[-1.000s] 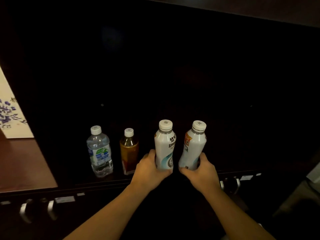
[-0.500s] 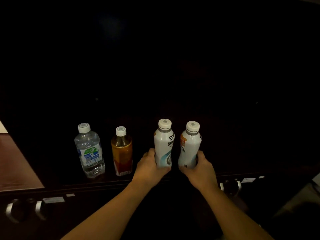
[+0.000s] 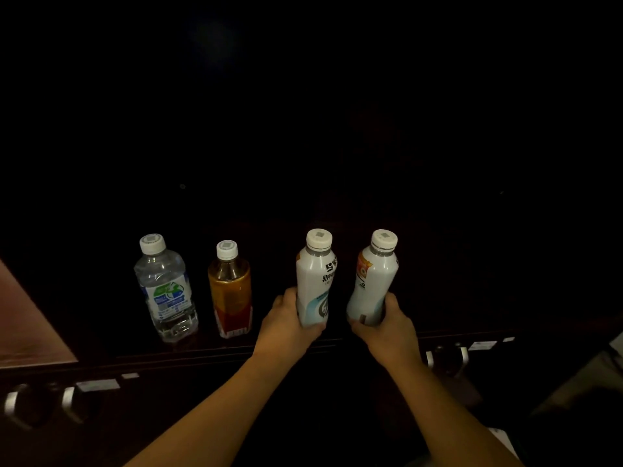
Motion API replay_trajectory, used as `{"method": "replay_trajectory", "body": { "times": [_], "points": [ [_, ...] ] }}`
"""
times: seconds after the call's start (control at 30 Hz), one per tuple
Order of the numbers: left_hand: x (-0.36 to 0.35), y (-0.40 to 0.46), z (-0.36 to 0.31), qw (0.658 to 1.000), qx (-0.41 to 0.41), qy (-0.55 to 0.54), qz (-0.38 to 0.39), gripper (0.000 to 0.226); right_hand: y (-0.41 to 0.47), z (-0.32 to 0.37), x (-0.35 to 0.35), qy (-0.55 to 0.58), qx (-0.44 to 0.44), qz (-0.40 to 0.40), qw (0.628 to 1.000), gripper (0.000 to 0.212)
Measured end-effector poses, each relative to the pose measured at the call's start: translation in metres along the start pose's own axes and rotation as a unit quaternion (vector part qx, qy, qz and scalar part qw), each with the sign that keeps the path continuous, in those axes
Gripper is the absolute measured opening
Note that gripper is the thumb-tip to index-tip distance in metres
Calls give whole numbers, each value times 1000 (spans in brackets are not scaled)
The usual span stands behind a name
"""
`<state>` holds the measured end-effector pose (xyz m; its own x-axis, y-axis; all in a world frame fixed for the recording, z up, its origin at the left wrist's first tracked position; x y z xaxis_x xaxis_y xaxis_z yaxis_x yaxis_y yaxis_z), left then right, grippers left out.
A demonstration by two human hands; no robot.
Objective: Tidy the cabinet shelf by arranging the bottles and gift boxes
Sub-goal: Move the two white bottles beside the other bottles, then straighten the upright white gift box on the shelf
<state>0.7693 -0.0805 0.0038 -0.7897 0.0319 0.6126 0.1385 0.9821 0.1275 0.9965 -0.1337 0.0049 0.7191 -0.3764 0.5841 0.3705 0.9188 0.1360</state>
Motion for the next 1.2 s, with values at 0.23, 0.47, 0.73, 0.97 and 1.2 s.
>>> {"method": "replay_trajectory", "body": {
  "times": [0.23, 0.47, 0.73, 0.97, 1.2],
  "points": [
    [-2, -5, 2, 1000, -2, -5, -1, 81, -7, -3, -1, 17, -16, 1, 1000, 69],
    [3, -33, 15, 997, -27, 27, 71, 80, -37, 1, 1, 17, -15, -6, 1000, 60],
    [57, -80, 17, 983, -85, 145, 78, 36, -74, 35, -9, -45, 15, 34, 998, 14],
    [133, -132, 50, 967, -73, 234, 71, 22, -123, 130, -77, -118, 160, 166, 966, 3],
    [242, -177, 117, 954, -11, 298, -8, 19, -183, 232, -157, -185, 337, 190, 904, 14]
  ]
}}
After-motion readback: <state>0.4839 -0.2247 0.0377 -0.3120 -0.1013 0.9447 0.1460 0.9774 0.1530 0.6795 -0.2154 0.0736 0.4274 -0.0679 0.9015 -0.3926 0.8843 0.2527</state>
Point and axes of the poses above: each hand's wrist, its own y-axis towards the middle knuckle, its own x-axis out of the back of the hand, z = x × y, the point moved 9 cm from there along y, towards the middle knuckle, and after that the axes turned 2 degrees about -y, right-handed, at the moved point
